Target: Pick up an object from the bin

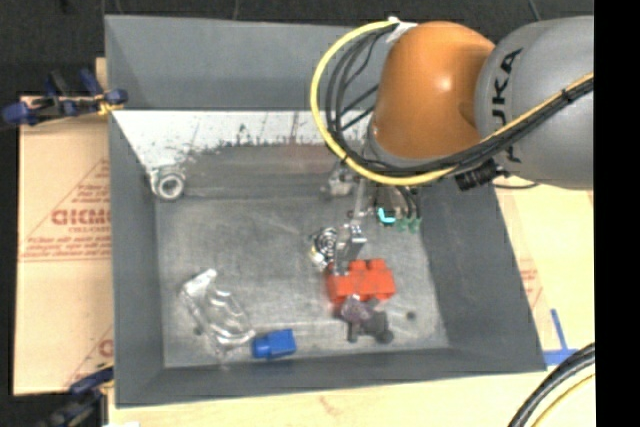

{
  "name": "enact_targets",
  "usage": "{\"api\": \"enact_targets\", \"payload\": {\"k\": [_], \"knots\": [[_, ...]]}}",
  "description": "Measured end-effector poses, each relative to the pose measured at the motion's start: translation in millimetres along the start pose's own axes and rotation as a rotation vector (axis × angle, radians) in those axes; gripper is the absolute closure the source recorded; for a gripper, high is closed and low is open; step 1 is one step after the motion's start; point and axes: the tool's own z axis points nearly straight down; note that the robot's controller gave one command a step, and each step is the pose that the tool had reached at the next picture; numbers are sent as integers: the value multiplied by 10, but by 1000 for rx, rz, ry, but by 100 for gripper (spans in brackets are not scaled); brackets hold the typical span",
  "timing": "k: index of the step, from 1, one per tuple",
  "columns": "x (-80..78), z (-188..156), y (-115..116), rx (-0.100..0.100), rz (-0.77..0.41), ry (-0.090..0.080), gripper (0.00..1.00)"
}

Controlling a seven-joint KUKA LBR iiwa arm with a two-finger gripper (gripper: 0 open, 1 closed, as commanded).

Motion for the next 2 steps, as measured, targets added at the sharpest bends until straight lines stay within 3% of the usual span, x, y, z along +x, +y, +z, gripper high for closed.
{"api": "enact_targets", "payload": {"k": [1, 2], "knots": [[-90, 1167, -575, -2, 23, -15, 0], [283, 1368, -874, -1, 46, -21, 0]]}}
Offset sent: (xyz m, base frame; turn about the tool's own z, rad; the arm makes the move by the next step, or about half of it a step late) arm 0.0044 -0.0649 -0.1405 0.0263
